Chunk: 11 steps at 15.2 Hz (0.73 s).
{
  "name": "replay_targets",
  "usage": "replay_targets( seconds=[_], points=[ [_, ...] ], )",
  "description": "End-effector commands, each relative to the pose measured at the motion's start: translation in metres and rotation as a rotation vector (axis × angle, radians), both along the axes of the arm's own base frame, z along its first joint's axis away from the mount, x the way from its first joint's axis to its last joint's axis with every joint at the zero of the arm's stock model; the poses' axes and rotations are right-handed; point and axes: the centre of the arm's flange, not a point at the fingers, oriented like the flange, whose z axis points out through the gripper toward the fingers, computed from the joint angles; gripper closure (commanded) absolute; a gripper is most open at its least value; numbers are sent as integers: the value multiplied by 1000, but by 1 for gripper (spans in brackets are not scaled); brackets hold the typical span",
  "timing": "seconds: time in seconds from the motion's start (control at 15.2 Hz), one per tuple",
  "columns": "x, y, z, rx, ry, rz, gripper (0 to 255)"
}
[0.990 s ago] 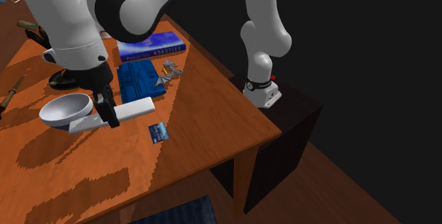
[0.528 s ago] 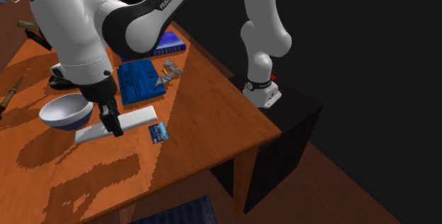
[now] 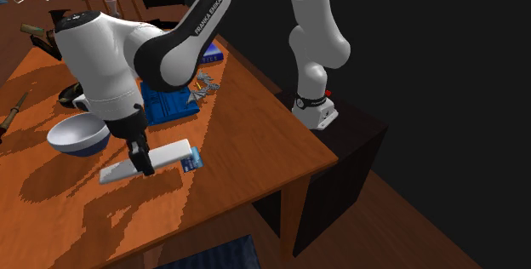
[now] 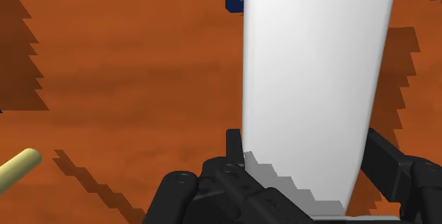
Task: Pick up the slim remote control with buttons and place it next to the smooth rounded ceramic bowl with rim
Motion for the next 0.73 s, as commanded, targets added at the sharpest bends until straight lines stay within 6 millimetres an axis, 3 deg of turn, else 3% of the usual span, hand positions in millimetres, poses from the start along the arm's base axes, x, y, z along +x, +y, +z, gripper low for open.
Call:
replay_targets(
  seconds=[0.0,0.13,0.59,0.66],
  points=[
    [1,0,-11,0,-1,0,255],
    [1,0,-19,0,-1,0,255],
    [1,0,-19,0,-1,0,255],
    [1,0,-19,0,-1,0,0]
  ],
)
